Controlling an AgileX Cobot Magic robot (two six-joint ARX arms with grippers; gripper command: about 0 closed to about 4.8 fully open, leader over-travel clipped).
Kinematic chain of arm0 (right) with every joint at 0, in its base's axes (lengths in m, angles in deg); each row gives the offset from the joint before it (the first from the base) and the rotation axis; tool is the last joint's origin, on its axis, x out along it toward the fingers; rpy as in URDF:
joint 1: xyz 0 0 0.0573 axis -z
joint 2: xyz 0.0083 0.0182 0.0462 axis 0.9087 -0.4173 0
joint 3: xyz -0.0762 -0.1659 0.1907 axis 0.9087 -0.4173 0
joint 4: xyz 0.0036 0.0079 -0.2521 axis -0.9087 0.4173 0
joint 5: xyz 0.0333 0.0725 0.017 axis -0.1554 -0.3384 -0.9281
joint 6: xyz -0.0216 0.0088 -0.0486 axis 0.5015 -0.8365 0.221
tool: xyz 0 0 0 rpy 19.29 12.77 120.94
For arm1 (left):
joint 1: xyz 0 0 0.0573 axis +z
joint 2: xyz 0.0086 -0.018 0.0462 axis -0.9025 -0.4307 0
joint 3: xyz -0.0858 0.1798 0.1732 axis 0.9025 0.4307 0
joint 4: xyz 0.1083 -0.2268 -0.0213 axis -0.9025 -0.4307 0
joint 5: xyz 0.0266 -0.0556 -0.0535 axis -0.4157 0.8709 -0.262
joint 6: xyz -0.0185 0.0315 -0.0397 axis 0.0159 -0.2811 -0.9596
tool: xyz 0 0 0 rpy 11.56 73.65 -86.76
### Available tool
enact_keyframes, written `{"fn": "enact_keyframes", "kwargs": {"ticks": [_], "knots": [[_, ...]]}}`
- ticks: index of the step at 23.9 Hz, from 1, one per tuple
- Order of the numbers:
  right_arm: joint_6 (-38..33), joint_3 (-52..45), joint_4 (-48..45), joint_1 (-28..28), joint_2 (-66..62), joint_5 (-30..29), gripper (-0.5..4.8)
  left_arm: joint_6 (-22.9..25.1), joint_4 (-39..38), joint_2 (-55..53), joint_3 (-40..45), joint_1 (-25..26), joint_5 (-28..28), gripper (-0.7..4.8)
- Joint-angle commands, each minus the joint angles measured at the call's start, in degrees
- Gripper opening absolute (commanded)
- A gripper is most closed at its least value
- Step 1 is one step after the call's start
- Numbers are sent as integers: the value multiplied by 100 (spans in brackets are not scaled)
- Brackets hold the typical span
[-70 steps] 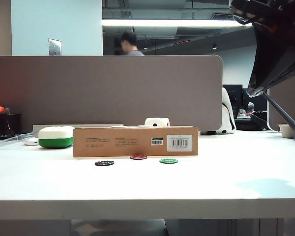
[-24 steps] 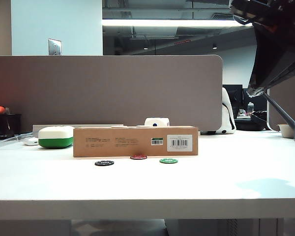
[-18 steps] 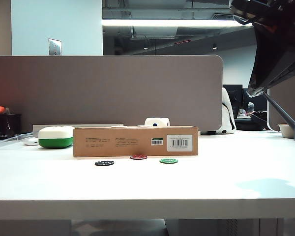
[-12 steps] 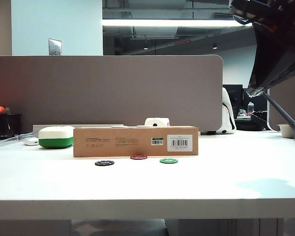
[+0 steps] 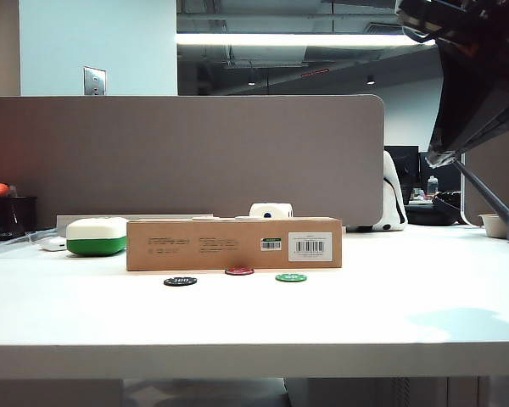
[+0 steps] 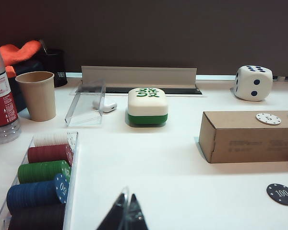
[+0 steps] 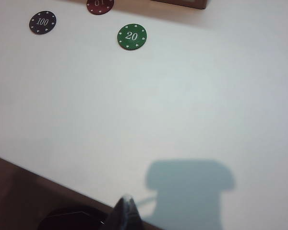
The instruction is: Push the chip, whose value equals the sum of all the chip values on the rectangular box, forward next to the box.
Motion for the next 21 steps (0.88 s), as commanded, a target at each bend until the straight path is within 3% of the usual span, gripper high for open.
{"fn": "enact_keyframes", "kwargs": {"ticks": [1,21], "knots": [[-17,20,-92,-4,7,7,-1,28,70,2,-24,2,22,-5],[-13,-22,-96,-7,205,7,-1,28,70,2,-24,2,22,-5]]}}
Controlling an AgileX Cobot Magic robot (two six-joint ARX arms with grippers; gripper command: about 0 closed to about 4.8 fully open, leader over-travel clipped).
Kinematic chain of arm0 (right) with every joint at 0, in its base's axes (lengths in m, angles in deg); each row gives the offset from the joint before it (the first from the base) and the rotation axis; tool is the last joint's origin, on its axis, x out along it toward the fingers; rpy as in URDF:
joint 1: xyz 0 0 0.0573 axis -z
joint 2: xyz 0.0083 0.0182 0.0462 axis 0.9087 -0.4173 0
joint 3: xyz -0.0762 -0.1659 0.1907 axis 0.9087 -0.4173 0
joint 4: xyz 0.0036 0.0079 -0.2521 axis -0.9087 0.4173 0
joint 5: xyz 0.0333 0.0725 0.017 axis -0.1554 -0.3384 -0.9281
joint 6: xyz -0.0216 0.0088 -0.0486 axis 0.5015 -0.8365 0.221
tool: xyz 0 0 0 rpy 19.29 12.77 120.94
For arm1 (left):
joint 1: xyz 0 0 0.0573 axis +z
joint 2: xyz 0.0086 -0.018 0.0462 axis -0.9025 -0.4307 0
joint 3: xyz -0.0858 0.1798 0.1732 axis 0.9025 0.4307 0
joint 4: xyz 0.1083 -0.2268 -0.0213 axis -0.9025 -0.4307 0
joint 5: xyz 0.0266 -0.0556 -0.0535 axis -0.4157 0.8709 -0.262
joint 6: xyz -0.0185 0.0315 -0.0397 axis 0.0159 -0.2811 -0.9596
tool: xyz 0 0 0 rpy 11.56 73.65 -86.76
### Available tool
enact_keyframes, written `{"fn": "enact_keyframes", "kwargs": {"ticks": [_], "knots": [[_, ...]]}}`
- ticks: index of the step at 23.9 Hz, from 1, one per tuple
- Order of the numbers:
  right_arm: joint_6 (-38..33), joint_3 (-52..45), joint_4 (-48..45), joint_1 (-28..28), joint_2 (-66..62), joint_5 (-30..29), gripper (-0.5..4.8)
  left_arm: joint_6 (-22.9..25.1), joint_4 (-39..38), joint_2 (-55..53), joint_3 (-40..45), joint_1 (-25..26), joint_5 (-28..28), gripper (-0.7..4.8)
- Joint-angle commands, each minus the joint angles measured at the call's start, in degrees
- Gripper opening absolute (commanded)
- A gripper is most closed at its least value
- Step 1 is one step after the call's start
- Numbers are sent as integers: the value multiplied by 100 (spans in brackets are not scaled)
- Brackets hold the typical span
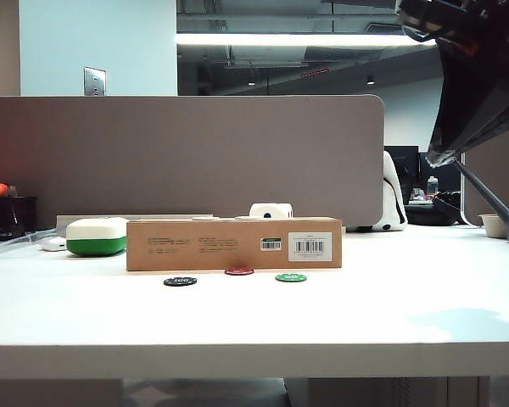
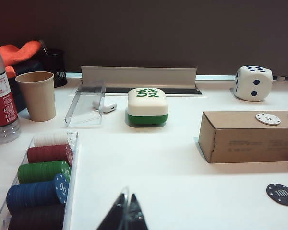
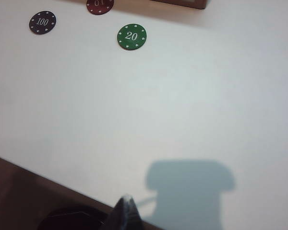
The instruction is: Push the chip, whose value equals the sum of all the chip values on the rectangular box, forward next to the box.
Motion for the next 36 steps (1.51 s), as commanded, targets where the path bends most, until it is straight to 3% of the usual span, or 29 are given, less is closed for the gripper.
{"fn": "enact_keyframes", "kwargs": {"ticks": [1,4,7,10,13,15,18,22,29,31,36], "knots": [[-2,-39,-92,-7,280,7,-1,26,70,2,-24,2,22,-5],[181,-131,-122,2,649,264,-1,26,70,2,-24,2,24,-5],[177,-507,-553,7,1266,1010,-1,26,70,2,-24,2,22,-5],[179,-1237,-1521,127,1836,1056,-1,26,70,2,-24,2,22,-5],[175,-2409,-3067,509,2645,1036,-1,26,68,2,-24,2,22,-5],[173,-3008,-3552,828,3320,1019,-1,26,70,2,-24,2,22,-5],[168,-3335,-3521,1257,4197,953,-1,26,70,2,-24,2,20,-5],[175,-3545,-3501,2081,4996,435,-1,26,70,2,-24,2,22,-5],[173,-4175,-3388,4175,5517,-2061,-1,26,70,2,-24,2,24,-5],[173,-4175,-3163,4603,5517,-2450,-1,26,68,2,-24,2,22,-5],[179,-4175,-3075,4848,5517,-2072,-1,26,66,2,-24,2,22,-5]]}}
